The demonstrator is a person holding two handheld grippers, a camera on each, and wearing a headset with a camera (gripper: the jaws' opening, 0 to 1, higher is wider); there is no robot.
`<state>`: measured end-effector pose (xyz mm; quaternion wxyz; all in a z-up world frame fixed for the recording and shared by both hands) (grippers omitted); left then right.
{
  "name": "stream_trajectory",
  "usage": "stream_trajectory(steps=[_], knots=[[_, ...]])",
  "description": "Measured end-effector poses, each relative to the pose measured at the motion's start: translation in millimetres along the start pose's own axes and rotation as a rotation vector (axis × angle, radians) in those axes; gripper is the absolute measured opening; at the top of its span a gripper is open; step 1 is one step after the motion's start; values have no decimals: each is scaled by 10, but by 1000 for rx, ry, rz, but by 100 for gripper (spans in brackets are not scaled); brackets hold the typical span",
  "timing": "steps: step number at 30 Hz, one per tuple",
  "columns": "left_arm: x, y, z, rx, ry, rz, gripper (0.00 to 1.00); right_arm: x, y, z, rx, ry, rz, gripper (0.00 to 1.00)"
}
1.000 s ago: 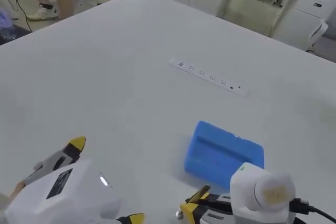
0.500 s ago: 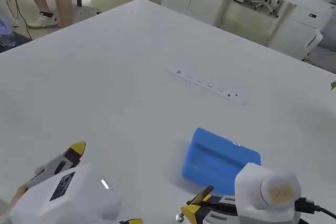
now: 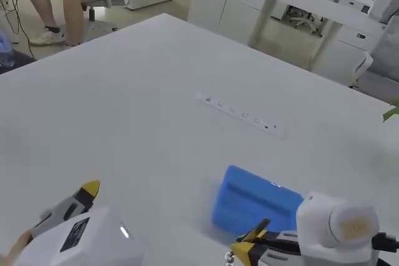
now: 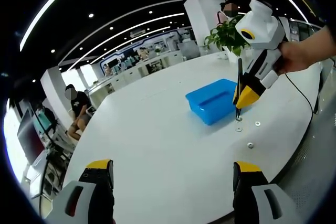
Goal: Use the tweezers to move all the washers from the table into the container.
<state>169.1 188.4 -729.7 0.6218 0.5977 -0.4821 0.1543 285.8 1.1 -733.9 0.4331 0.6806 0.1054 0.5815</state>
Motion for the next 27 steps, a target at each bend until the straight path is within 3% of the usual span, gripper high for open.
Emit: stream_trajectory(steps=[8, 17, 27], knots=[[-6, -5, 6, -6, -4, -5, 98, 173, 53, 148, -47, 14, 28, 6], [-18, -22, 16, -26, -1, -13, 98, 311, -23, 339, -112, -37, 72, 6], [-40, -29, 4, -31, -3, -22, 98, 279, -308, 580, -178, -55, 45, 6]])
Point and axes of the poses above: the centre of the closed fingertips' face, and the gripper's own axes: y roughly backward along the fingers, z roughly to its right, x roughly out of its top, the point moved 7 cm from there along y, roughly backward along the fingers, and after that the axes turned 13 degrees about -x, right-handed, at the moved point
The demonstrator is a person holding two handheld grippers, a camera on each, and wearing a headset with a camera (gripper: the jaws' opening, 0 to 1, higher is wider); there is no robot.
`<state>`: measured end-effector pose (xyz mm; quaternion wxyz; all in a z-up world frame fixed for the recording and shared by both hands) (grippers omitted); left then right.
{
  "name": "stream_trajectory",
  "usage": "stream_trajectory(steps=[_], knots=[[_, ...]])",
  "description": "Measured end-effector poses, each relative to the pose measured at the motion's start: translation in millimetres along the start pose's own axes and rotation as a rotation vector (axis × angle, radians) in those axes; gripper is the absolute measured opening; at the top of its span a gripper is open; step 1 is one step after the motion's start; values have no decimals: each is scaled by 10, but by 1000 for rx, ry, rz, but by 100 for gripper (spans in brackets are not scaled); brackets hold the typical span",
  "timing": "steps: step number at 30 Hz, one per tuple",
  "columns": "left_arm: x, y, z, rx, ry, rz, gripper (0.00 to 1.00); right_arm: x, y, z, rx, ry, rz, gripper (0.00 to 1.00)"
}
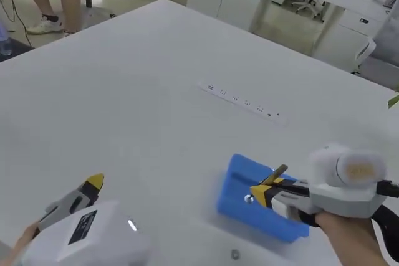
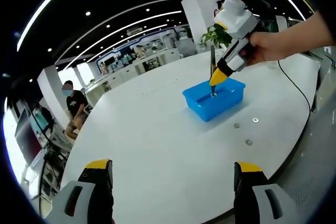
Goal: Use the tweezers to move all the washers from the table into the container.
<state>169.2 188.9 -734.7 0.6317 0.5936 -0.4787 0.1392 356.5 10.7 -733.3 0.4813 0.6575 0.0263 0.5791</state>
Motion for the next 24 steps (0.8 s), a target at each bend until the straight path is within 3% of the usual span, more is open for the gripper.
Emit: stream_trajectory(steps=[5, 15, 24], knots=[[-9, -4, -1, -1, 0, -3, 98, -85, -141, 5, -25, 43, -39, 6], [-19, -13, -1, 2, -4, -12, 97, -239, -341, 26, -17, 21, -92, 6], [-30, -23, 1, 8, -15, -28, 97, -230, -419, 77, -14, 4, -96, 6]])
Point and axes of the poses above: the centre of the closed fingertips' face, and the gripper's own axes: y roughly backward along the fingers, z roughly to its right, x roughly out of its top, the point moved 7 cm from there along y, roughly backward along the fingers, and after that the axes turned 13 degrees about -x, right-handed, at the moved point
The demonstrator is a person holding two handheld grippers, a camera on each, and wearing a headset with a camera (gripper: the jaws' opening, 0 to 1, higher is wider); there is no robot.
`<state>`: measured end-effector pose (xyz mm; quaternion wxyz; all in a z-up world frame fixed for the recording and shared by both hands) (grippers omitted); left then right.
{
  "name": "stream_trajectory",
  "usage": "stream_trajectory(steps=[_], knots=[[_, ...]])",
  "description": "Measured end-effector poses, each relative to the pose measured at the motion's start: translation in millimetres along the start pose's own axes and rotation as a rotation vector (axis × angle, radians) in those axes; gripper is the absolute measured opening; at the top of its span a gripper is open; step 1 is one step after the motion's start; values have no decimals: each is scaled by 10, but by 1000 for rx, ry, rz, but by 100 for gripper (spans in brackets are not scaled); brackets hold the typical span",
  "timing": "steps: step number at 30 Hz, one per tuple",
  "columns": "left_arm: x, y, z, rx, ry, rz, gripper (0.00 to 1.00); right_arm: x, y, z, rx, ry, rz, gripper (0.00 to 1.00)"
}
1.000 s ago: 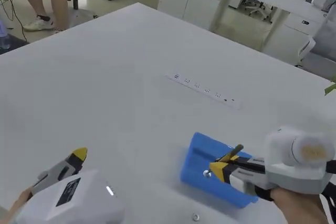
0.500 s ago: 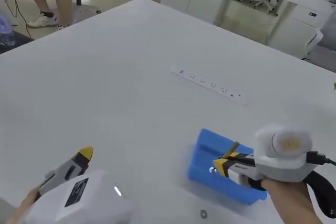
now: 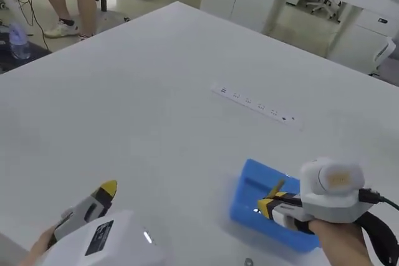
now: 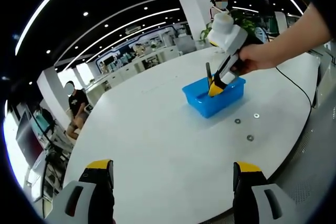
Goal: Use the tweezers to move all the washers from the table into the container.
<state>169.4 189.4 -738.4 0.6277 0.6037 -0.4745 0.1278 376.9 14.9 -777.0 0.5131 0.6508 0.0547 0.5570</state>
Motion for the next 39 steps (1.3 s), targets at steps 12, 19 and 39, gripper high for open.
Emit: stream_trajectory(steps=[12, 19, 39], knots=[[-5, 3, -3, 2, -1, -6, 97, -18, -41, -15, 5, -8, -13, 6], [1, 10, -6, 3, 5, 1, 97, -15, -50, -6, 9, -13, -19, 6], [5, 18, -14, 12, 5, 7, 97, 221, 597, -82, 11, -25, 124, 7]])
Point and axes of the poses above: the centre of the closed fingertips' face, and the gripper's own axes: y roughly backward along the fingers, z roughly to its right, x roughly out of its top, the point moved 7 cm from there along y, roughly backward along the fingers, and after that the axes turned 13 degrees about -x, right-handed, at the moved point
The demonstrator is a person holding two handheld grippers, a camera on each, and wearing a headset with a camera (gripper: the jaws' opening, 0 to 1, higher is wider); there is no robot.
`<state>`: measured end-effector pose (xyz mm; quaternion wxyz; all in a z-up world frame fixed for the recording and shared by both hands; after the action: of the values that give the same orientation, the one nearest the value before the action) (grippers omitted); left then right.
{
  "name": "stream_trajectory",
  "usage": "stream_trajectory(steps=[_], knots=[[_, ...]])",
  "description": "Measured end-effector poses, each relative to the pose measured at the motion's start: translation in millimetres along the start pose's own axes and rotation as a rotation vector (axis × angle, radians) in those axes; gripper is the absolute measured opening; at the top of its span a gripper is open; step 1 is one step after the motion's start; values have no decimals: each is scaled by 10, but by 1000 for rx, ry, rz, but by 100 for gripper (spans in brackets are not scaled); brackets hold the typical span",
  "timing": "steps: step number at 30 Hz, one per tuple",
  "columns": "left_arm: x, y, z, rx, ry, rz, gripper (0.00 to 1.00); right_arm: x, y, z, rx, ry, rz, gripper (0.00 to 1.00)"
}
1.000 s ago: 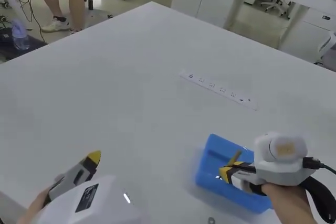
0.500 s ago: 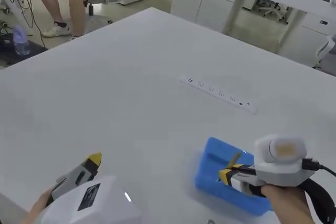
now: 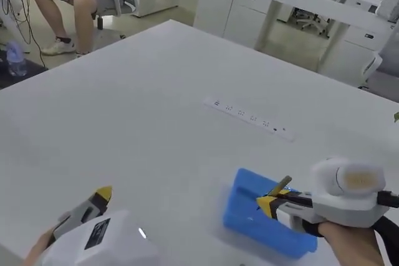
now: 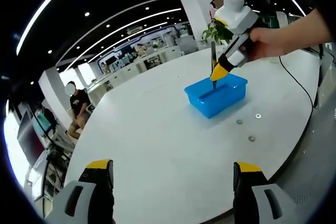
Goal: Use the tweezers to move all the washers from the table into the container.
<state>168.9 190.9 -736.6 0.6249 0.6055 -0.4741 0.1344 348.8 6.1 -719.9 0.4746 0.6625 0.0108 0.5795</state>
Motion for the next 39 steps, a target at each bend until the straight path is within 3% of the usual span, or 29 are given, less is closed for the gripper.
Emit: stream_trajectory(steps=[6, 11, 19, 39], knots=[[-1, -7, 3, 0, -3, 0, 97, 44, 143, -86, 15, -8, 34, 7], [-4, -12, 6, -1, -9, -4, 97, -18, 212, -208, 35, 4, 33, 7], [-8, -11, 5, 1, -10, -8, 97, -252, 262, -432, 83, -6, -11, 7], [-27, -11, 10, -1, -19, -20, 96, -669, 293, -797, 172, -11, -96, 7]])
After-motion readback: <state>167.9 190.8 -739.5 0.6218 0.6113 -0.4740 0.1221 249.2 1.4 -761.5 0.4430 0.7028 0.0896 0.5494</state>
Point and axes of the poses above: the centre of the closed fingertips' face, and the gripper's own axes: y roughly backward along the fingers, z roughly to its right, x roughly out of its top, the point moved 7 cm from there along y, roughly backward along the fingers, and after that the axes turned 13 degrees about -x, right-handed, at the moved point
